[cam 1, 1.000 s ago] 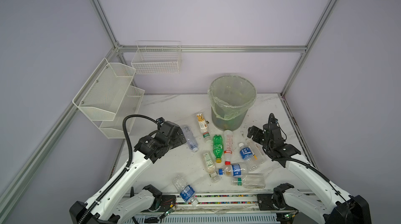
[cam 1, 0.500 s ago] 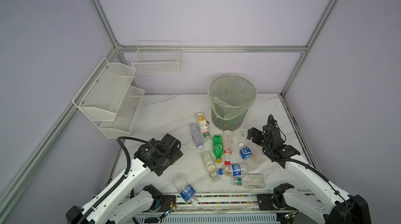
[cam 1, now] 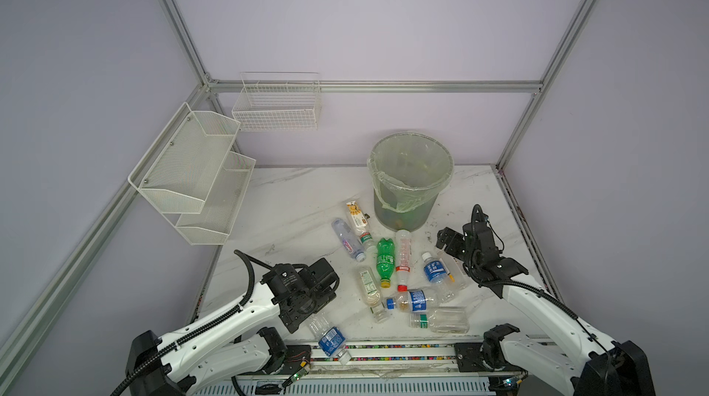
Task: Throw the plastic bottles in the bin
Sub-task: Pick up the plastic bottle from the bottom-center of the table.
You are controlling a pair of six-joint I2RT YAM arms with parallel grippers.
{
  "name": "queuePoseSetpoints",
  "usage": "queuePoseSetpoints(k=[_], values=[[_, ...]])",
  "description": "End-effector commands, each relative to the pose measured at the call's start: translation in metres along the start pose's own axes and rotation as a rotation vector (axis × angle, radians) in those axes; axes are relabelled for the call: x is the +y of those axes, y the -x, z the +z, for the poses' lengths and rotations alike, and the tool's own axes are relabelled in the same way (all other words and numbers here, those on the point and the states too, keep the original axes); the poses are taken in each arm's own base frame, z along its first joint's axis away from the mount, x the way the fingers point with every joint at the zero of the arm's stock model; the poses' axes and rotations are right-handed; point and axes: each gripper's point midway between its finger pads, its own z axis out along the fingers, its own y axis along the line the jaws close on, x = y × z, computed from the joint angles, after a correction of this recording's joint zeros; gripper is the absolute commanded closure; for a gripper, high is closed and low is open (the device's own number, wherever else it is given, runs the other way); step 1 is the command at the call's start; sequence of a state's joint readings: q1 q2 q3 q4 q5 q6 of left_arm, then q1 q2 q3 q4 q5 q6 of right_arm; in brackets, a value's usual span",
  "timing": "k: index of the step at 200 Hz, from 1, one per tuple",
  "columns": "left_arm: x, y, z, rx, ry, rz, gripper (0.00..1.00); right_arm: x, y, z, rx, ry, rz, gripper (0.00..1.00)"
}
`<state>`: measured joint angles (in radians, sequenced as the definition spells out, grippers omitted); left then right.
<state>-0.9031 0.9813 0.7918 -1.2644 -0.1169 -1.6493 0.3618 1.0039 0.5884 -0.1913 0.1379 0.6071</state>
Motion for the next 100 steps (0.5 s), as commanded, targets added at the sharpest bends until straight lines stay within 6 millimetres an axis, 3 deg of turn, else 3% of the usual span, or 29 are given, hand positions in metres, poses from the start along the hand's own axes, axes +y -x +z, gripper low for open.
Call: queuePoseSetpoints(k=[1,50,77,100], values=[[0.007,-0.01,0.014,-0.012,0.052,-0.025,0.0,-0.002,-0.001,0.004,-0.008,-0.003,-0.002,0.03],[-0.006,-0.038,0.027,-0.029,0.098,0.063,0.0,-0.003,0.0,0.004,-0.011,-0.006,0.001,0.03],[0.005,-0.053,0.045,-0.015,0.147,0.068,0.0,-0.003,-0.001,0.002,-0.013,-0.004,0.006,0.03],[0.021,-0.055,0.06,-0.012,0.176,0.042,0.0,-0.004,-0.003,0.003,-0.01,-0.001,0.007,0.03]])
